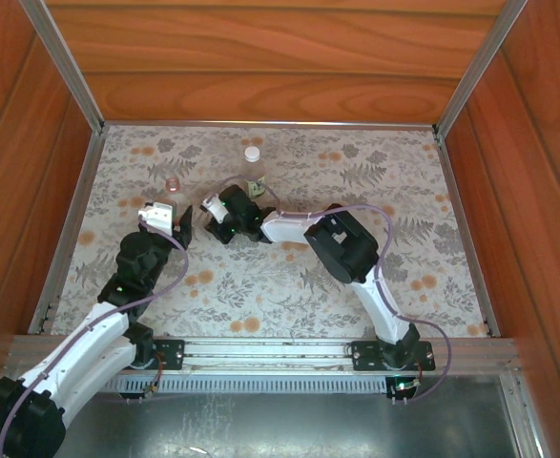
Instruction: Screw on the bottle caps
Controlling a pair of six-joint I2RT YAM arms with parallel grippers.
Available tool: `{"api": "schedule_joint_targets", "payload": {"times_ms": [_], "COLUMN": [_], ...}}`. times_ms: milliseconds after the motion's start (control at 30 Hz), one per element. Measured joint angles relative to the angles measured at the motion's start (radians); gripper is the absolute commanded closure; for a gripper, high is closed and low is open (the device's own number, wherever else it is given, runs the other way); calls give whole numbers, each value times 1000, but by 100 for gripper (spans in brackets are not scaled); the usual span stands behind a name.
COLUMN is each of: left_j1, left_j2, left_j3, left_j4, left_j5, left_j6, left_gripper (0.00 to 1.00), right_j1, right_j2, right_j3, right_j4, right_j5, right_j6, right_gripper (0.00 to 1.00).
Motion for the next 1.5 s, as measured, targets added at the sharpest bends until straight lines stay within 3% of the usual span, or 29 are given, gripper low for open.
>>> {"api": "schedule_joint_targets", "payload": {"times_ms": [300,567,933,1233,1500], "left_j1": [-2,-21,-141,-167,-212], "left_j2": [30,53,180,373,605], "left_j3": [0,22,60,92,91], "left_j4": [0,5,43,201,494], "left_j5": [78,122,206,365,471], "left_j6": [7,7,19,15,-34], "left_gripper": [39,39,39,39,39], "right_j1": [-9,-30,-63,-68,-74], "right_j2": [-187,-327,-500,-708,-871], "right_j3": [-262,-394,-651,-880,-1036], "right_j4": [11,-28,-44,-40,-48], "right_j5": [35,45,88,155,262], "right_j6": [0,-22,-2,92,228], "right_gripper": [63,62,62,61,61]}}
